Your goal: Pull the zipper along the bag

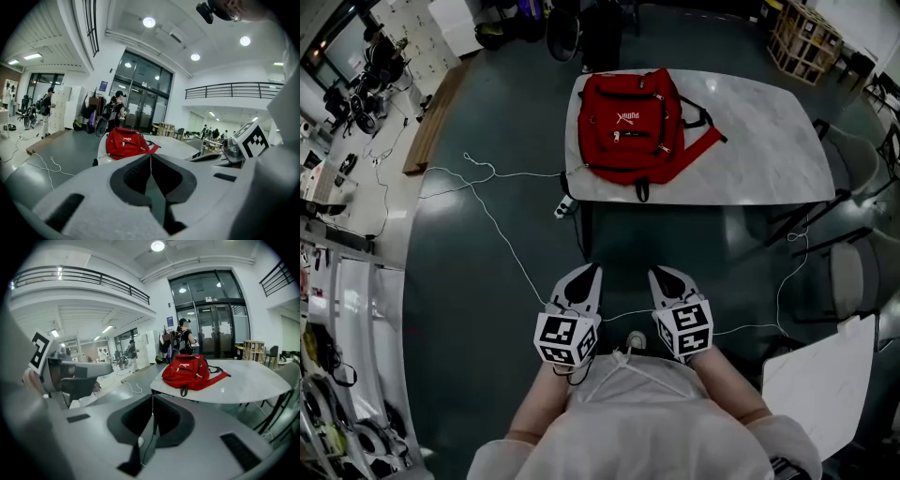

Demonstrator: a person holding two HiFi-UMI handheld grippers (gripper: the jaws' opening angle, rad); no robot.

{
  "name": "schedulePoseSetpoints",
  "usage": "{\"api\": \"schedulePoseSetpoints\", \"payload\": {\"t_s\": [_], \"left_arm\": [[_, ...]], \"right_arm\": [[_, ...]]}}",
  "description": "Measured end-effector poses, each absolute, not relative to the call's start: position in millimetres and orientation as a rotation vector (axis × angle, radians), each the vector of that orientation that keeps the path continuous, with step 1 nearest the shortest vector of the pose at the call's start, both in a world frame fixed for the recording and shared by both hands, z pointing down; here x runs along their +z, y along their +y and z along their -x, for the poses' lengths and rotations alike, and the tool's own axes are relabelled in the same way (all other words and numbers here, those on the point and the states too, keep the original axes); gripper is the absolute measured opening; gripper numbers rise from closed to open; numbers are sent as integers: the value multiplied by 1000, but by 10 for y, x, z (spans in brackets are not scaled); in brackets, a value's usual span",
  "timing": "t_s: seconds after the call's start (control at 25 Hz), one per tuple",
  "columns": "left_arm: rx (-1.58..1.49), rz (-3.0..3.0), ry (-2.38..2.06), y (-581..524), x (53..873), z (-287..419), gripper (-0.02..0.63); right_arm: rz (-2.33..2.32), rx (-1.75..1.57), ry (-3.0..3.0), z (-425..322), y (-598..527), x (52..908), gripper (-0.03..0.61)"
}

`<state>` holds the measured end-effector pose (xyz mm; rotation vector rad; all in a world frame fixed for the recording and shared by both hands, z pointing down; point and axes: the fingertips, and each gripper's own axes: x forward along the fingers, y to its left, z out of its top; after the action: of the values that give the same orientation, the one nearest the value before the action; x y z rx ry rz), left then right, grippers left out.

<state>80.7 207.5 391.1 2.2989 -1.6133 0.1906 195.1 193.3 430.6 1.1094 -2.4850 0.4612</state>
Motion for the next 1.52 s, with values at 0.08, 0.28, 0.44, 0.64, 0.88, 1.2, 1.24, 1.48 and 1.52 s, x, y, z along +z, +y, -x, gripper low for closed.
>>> {"api": "schedulePoseSetpoints", "payload": {"t_s": [0.08,0.28,0.44,0.64,0.88,1.2,1.24,1.48,1.52], "left_arm": [[195,-2304,-1607,1871,3949,-749,20],[94,-2326,-1470,1222,3970,-590,20],[95,-2352,-1390,627,3953,-282,20],[135,-2392,-1289,-147,3977,165,20],[235,-2441,-1162,-788,4076,675,20],[325,-2399,-947,-969,4636,842,20],[327,-2385,-937,-981,4716,828,20],[404,-2332,-966,-1055,5133,777,20],[419,-2317,-977,-1046,5197,783,20]], "right_arm": [[-1131,465,-2478,-1910,1740,4332,28],[-1201,464,-2439,-1722,1193,4413,28],[-1302,495,-2376,-1477,709,4440,28],[-1385,556,-2306,-1033,102,4484,28],[-1486,590,-2208,-528,-463,4444,28],[-1454,721,-2054,-233,-747,4853,28],[-1428,725,-2041,-226,-763,4927,28],[-1300,779,-2001,-207,-917,5354,28],[-1273,792,-1993,-195,-925,5430,28]]}}
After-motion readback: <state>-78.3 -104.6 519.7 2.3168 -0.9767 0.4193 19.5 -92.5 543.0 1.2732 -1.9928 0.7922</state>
